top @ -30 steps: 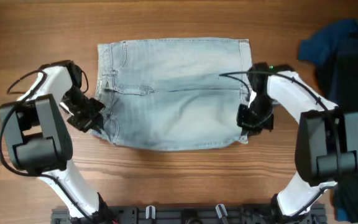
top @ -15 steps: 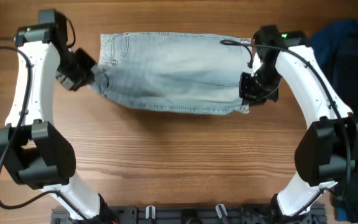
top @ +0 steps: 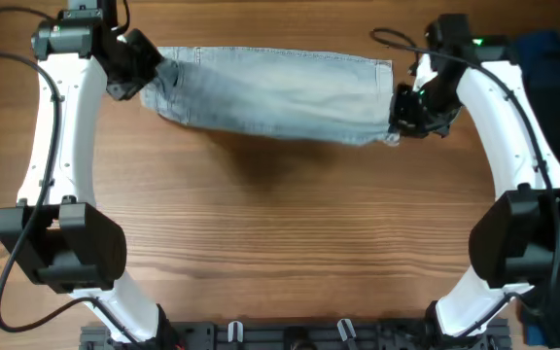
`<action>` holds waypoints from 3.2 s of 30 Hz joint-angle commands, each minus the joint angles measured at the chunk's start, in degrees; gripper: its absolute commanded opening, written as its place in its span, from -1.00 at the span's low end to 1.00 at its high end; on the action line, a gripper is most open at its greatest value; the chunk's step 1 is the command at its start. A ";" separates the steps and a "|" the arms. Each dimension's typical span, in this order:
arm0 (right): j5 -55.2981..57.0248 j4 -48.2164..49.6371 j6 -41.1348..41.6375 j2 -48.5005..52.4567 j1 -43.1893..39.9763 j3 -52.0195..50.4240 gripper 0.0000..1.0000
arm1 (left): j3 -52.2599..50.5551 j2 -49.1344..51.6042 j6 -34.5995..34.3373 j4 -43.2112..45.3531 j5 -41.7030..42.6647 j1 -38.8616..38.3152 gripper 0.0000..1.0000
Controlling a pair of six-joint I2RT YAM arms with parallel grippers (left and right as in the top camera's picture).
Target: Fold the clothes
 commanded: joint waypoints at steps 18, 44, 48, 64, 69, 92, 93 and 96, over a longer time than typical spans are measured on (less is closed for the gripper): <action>-3.61 -7.04 3.17 0.52 -1.40 1.44 -0.92 | 1.62 0.92 0.46 -7.61 -5.90 0.17 -0.92; 2.71 0.76 1.73 0.52 6.23 -26.05 -0.84 | -32.89 0.96 -2.82 -7.02 -5.84 0.46 -0.54; 4.50 1.66 1.68 0.52 6.21 -27.61 -0.37 | -35.85 0.96 -2.80 -6.58 -5.86 0.46 -0.28; 3.30 3.96 3.61 0.50 6.21 -32.98 -0.02 | -35.85 0.96 -2.71 -7.13 -5.86 3.74 0.15; 2.27 11.87 3.54 0.50 6.23 -35.95 -0.04 | -35.85 0.96 -2.54 -7.08 -5.86 3.74 0.18; 7.04 7.69 0.28 -6.01 6.21 -32.15 -0.92 | -35.80 0.90 -0.44 -8.13 -7.89 5.53 0.64; 7.04 7.93 0.28 -6.01 6.21 -32.15 -0.92 | -35.87 0.90 -0.70 -6.88 -6.56 6.10 0.62; 7.02 8.41 0.39 -6.01 6.21 -32.15 -0.91 | -35.89 0.90 -1.66 -3.78 -3.45 6.95 0.56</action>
